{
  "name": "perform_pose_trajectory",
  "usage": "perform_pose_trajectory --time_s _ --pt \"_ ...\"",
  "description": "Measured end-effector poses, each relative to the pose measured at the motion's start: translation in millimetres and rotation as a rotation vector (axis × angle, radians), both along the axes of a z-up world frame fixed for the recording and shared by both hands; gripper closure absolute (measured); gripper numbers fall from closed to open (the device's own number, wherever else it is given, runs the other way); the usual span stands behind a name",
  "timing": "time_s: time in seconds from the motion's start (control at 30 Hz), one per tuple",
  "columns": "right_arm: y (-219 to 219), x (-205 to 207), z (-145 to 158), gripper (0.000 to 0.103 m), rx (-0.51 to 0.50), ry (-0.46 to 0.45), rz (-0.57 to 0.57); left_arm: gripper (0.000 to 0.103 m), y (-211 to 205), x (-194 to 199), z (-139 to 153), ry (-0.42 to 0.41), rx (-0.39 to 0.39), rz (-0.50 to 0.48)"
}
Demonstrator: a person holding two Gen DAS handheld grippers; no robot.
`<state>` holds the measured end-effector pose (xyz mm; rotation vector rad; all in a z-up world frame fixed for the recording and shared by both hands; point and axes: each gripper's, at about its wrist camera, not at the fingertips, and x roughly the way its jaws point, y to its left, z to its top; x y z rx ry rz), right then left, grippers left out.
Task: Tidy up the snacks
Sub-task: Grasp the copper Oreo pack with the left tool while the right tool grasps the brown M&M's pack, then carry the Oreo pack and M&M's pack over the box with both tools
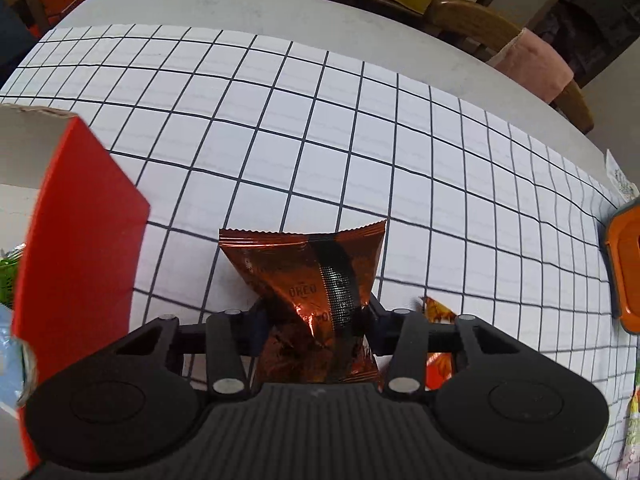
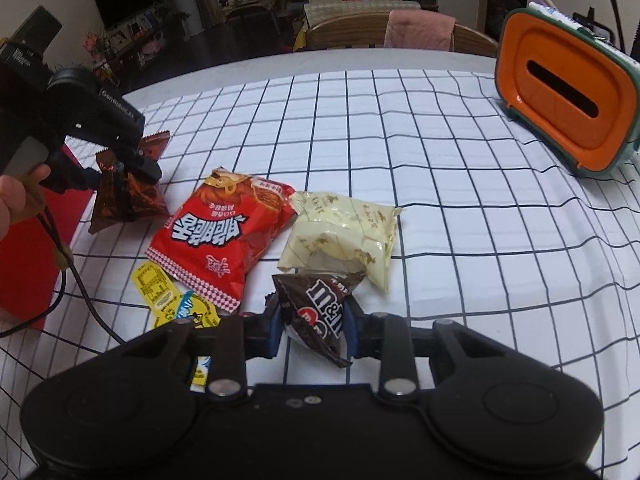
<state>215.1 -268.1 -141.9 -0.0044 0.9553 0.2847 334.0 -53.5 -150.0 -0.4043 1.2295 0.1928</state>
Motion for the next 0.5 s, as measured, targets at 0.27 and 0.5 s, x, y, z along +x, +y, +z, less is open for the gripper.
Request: perform_pose_trajectory --time_s 0.27,0.5 --pt "0.2 -20.3 28.9 0.074 0.029 -0.036 -0.011 0.058 0.3 -28.6 27.1 -0.021 -0.017 -0.04" --pt "16.9 -41.7 57.4 0.074 0.053 -0.072 0.02 0.058 9.5 -62.0 56.6 -0.052 -0.029 -0.083"
